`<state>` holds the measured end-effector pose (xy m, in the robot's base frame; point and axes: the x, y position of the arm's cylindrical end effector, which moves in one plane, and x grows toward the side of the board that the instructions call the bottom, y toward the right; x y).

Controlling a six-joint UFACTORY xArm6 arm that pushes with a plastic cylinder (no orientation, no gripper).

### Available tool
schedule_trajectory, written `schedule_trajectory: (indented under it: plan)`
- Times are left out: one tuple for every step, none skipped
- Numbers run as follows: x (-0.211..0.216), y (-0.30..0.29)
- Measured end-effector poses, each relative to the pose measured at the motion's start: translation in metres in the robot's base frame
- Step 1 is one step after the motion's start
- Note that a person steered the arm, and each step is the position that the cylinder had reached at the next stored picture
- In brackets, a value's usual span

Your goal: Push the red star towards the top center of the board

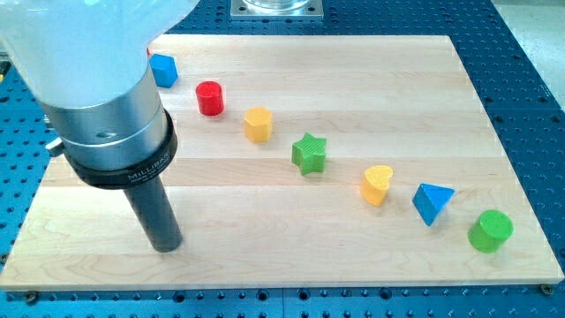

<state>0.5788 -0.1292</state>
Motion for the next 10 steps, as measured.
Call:
schedule_trajectory:
  plan:
    - [0.0, 0.0]
    - [0.005, 0.0]
    - [0.005, 0.001]
    - [0.005, 0.002]
    - [0.004, 0.003]
    - [-0.04, 0.01]
    - [-0.073, 0.025]
    - [-0.112, -0.026]
    - [-0.156, -0.129]
    - [-0.209, -0.162]
